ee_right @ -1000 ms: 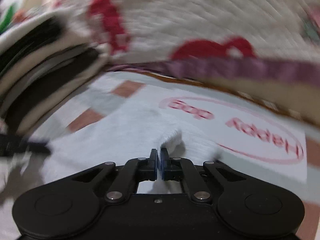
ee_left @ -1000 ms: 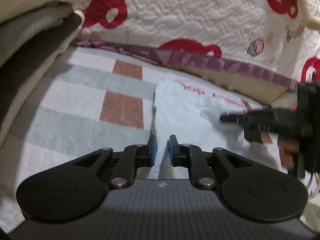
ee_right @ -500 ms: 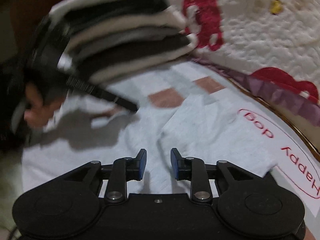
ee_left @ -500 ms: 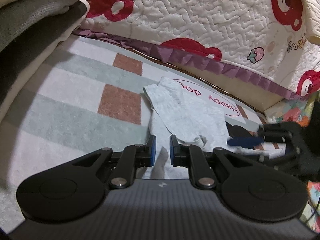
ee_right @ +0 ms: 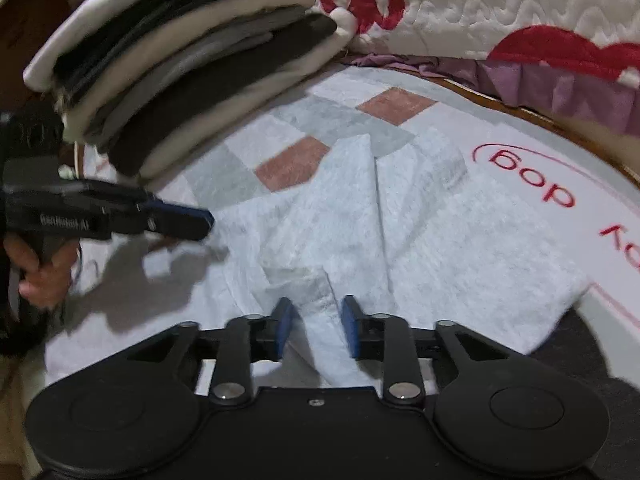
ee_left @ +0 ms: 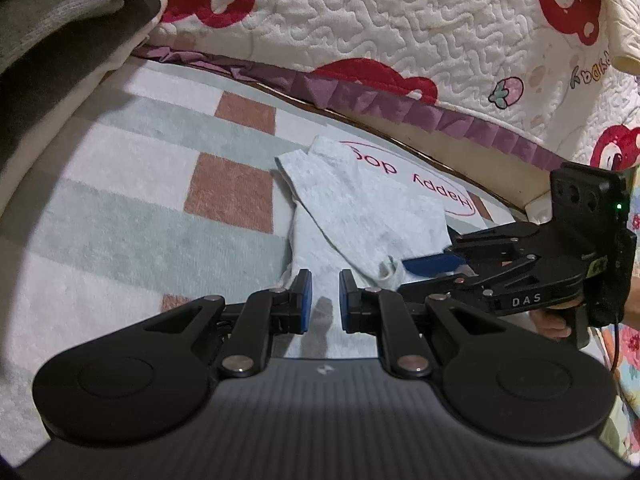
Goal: Fold clothes
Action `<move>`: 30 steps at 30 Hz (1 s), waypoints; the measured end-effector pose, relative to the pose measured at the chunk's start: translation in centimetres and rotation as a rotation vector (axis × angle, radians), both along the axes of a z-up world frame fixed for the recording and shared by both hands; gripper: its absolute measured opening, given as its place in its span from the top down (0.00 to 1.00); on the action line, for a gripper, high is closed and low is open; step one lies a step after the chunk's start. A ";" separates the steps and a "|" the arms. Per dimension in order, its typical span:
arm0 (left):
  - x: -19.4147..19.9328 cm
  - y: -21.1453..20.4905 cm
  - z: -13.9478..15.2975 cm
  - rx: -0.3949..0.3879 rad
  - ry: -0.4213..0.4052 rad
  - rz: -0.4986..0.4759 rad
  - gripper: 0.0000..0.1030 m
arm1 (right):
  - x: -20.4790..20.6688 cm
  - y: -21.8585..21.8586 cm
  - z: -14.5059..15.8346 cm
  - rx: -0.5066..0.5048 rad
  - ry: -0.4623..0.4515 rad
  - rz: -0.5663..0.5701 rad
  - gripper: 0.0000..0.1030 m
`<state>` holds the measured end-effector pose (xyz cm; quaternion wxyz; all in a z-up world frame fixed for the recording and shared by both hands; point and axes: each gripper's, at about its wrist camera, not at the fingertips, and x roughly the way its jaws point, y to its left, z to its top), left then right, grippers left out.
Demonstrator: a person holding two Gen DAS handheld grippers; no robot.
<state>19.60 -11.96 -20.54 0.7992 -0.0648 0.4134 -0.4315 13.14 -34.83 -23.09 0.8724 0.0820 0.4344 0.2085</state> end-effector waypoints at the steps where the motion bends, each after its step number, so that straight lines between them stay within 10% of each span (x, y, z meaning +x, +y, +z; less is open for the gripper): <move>1: -0.1 -0.1 -0.1 0.004 -0.001 -0.005 0.88 | 0.0 0.1 -0.1 0.012 -0.011 0.000 0.51; 2: -0.2 -0.2 -0.1 0.011 -0.006 -0.007 0.88 | 0.0 0.6 -0.1 0.000 -0.025 0.009 0.53; 3: -0.3 -0.4 -0.1 0.021 -0.017 -0.008 0.88 | -0.1 1.0 0.1 -0.026 -0.035 0.023 0.85; 4: -0.4 -0.5 0.0 0.029 -0.029 -0.007 0.88 | -0.2 1.4 0.5 -0.048 -0.049 0.031 0.91; 9: 0.1 -0.9 1.9 0.053 -0.112 0.024 0.81 | -1.4 -1.4 3.4 -0.078 -0.184 -0.185 0.91; 14: 4.2 -4.4 2.5 0.079 -0.084 -0.041 0.57 | -0.3 -6.2 1.4 -0.075 -0.122 -0.424 0.91; 20: 9.2 -9.9 -0.2 0.206 -0.038 -0.047 0.56 | -0.3 -7.3 0.0 -0.029 -0.129 -0.523 0.91; 24: 8.8 -11.2 0.2 0.173 -0.094 -0.116 0.73 | -1.3 -6.9 1.4 0.001 -0.212 -0.499 0.91; 25: 8.1 -11.4 0.8 0.180 -0.136 -0.124 0.98 | -1.4 -6.9 1.6 0.003 -0.222 -0.485 0.91; 30: 5.0 -12.4 3.4 0.214 -0.349 -0.164 0.98 | -0.9 -8.4 1.5 -0.003 -0.197 -0.480 0.91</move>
